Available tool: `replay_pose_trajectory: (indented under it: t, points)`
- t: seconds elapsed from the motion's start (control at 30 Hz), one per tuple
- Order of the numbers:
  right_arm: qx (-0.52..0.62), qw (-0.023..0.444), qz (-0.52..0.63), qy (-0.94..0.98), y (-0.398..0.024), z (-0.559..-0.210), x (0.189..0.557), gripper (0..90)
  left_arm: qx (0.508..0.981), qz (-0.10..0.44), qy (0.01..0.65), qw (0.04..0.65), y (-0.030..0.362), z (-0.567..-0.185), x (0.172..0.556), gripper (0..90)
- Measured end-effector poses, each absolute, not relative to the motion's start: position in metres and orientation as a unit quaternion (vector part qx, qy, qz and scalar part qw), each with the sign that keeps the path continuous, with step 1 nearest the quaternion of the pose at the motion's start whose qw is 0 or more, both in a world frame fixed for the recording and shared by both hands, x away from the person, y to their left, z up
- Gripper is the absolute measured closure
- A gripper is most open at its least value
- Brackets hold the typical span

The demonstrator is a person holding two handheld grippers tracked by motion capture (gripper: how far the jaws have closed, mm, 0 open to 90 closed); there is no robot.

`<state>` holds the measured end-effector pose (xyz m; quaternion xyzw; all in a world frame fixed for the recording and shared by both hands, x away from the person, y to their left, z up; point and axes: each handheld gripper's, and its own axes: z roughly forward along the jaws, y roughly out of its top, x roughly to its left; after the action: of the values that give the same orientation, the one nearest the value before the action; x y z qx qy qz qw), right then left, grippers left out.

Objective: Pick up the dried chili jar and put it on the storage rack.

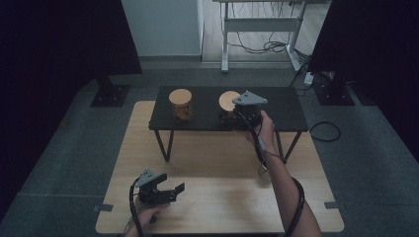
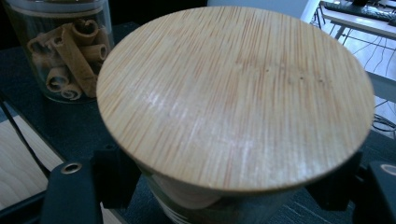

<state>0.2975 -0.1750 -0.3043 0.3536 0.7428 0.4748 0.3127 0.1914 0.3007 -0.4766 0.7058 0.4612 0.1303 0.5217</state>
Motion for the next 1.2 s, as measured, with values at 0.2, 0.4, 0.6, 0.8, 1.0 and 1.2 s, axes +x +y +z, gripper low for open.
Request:
replay_pose_trajectory:
  t: [0.2, 0.4, 0.6, 0.8, 1.0, 1.2]
  points:
    - [0.356, 0.310, 0.476, 0.743, -0.175, -0.307, 0.299, 24.9, 0.705, 0.131, 0.463, 0.522, 0.302, -0.477, 0.191, 7.0]
    - [0.364, 0.298, 0.481, 0.740, -0.177, -0.308, 0.303, 24.7, 0.705, 0.131, 0.463, 0.521, 0.301, -0.477, 0.191, 6.9]
    - [0.369, 0.291, 0.474, 0.744, -0.176, -0.309, 0.309, 23.1, 0.705, 0.131, 0.463, 0.521, 0.301, -0.477, 0.191, 7.0]
    - [0.370, 0.286, 0.477, 0.744, -0.179, -0.310, 0.311, 23.1, 0.706, 0.131, 0.463, 0.520, 0.301, -0.477, 0.191, 7.0]
    - [0.371, 0.285, 0.479, 0.742, -0.180, -0.310, 0.311, 23.1, 0.706, 0.132, 0.463, 0.520, 0.300, -0.477, 0.191, 7.0]
    - [0.373, 0.281, 0.481, 0.742, -0.181, -0.310, 0.311, 22.5, 0.706, 0.131, 0.463, 0.520, 0.300, -0.477, 0.191, 7.0]
